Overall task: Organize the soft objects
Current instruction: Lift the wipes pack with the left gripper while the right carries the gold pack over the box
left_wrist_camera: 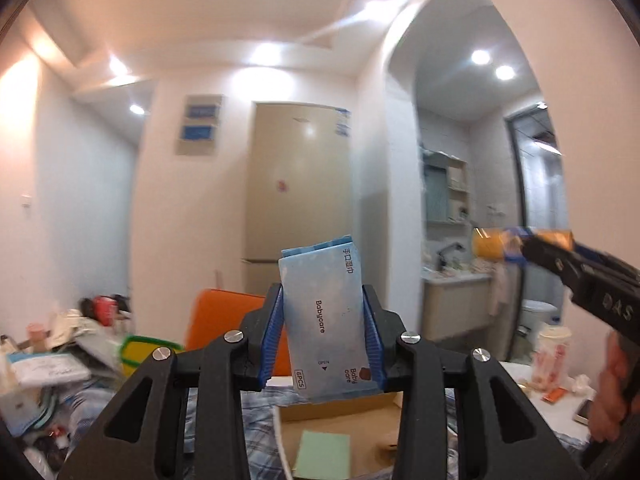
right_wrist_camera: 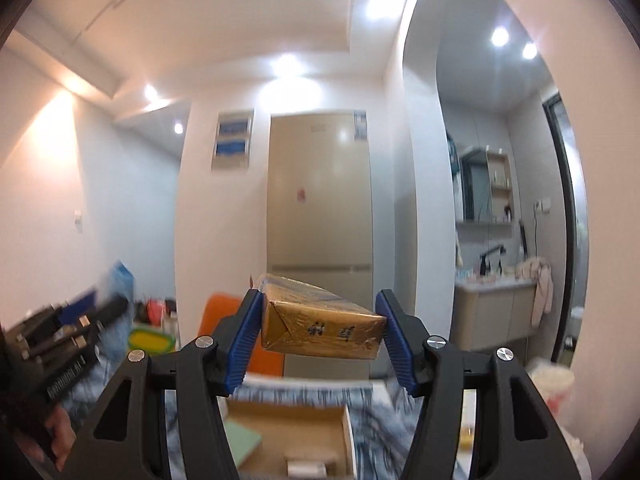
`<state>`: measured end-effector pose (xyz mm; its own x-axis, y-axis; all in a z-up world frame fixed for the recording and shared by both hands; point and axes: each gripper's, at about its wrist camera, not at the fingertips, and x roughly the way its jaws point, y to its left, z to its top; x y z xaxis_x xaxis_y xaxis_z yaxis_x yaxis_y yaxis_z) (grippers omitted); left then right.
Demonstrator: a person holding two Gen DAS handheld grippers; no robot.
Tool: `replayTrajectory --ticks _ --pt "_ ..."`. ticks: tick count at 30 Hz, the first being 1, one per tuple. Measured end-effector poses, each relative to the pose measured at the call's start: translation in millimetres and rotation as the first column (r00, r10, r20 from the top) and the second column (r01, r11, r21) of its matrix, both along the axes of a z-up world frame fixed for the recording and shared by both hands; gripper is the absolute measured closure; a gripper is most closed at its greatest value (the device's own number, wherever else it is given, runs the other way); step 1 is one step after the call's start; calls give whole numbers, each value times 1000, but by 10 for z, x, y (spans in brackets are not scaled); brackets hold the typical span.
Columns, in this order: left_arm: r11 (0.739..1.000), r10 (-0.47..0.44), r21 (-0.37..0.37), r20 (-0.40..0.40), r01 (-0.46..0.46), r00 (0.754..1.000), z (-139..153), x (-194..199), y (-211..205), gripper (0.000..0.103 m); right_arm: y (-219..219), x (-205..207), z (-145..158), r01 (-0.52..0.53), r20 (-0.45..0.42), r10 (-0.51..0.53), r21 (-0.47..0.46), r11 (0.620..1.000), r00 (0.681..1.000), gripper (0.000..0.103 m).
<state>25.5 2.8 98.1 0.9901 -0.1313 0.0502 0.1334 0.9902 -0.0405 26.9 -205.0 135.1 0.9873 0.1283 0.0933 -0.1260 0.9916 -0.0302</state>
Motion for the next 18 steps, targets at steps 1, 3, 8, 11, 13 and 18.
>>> replayTrajectory --ticks 1,3,8,11,13,18 --pt "999 26 -30 6 -26 1000 10 25 46 67 33 24 29 4 10 -4 -2 1000 1000 43" --pt "998 18 -62 -6 -19 1000 28 84 79 67 84 78 64 10 33 -10 7 1000 999 43" --pt "997 39 -68 -5 -40 999 -75 233 62 67 156 309 -86 -17 55 16 30 999 998 43" --pt "997 67 -37 -17 -68 998 -232 401 17 67 209 489 -299 -15 38 15 3 1000 999 43" --pt "997 65 -26 -70 -67 995 -396 551 6 67 245 689 -481 15 -17 -15 -14 1000 1000 42" --pt "999 44 -5 -187 -46 981 -812 809 -36 67 232 1050 -884 27 -141 -31 -29 999 990 42"
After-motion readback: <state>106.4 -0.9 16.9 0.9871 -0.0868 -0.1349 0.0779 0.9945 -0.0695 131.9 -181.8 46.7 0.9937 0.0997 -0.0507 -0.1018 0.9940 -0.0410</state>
